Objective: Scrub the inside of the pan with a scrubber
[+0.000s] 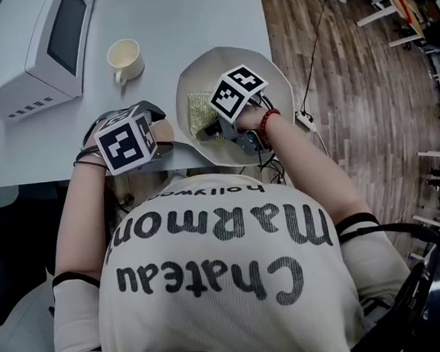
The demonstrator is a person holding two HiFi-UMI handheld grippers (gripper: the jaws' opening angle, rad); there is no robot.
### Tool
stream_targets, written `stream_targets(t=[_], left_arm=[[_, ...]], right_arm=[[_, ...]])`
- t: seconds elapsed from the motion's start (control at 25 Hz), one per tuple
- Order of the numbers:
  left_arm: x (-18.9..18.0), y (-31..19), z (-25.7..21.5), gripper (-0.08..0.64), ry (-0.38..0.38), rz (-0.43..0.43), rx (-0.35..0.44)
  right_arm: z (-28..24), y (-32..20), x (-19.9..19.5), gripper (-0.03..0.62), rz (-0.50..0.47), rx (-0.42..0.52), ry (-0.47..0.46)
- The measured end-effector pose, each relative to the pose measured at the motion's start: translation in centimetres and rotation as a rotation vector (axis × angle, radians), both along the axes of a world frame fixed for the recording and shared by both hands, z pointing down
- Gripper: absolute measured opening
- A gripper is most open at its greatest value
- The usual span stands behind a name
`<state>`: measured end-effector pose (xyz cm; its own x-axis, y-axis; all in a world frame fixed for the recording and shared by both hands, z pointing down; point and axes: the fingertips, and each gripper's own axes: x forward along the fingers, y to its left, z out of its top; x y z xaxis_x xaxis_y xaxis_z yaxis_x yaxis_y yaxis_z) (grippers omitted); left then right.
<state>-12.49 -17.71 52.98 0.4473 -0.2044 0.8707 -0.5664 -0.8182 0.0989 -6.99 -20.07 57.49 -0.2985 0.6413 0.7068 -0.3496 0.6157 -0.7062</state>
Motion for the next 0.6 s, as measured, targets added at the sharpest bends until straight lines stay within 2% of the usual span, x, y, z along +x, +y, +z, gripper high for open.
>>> stream_targets(t=[0.2, 0.32, 0.6], left_arm=[[0.0, -0.2, -0.2, 0.257, -0.017, -0.006, -0.003], [0.0, -0.2, -0.1, 0.258, -0.014, -0.006, -0.006], [0.0, 0.1, -0.2, 0.259, 0.051, -0.029, 0.005]], right_arm=[[1.8, -1.8, -0.6, 0.055, -0.017, 0.176, -0.009], [3.3, -3.3, 0.4, 0.055, -0.055, 0.307, 0.105], [3.9, -3.9, 2.4, 0.055, -0.084, 0.380, 0.263]])
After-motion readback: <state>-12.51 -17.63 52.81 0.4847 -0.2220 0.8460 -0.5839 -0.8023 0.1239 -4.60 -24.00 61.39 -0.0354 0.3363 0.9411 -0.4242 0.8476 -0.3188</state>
